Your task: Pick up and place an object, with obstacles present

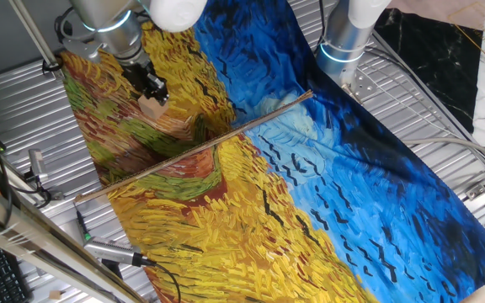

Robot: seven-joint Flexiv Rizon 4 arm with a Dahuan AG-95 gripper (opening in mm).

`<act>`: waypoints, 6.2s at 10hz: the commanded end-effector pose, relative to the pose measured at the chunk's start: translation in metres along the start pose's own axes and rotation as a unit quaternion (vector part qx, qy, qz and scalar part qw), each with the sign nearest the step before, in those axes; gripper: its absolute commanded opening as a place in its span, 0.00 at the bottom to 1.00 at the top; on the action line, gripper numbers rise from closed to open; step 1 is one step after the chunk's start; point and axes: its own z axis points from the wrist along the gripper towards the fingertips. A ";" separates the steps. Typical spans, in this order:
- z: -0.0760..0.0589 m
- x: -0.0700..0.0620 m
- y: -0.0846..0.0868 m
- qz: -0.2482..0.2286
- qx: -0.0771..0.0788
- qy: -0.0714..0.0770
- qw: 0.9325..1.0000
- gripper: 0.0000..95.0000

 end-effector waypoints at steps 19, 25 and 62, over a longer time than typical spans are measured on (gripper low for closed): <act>0.020 0.019 -0.034 0.016 0.039 -0.020 0.999 0.80; 0.050 0.022 -0.059 0.004 0.034 -0.028 0.999 0.80; -0.019 0.032 -0.023 -0.006 0.033 -0.004 0.999 0.00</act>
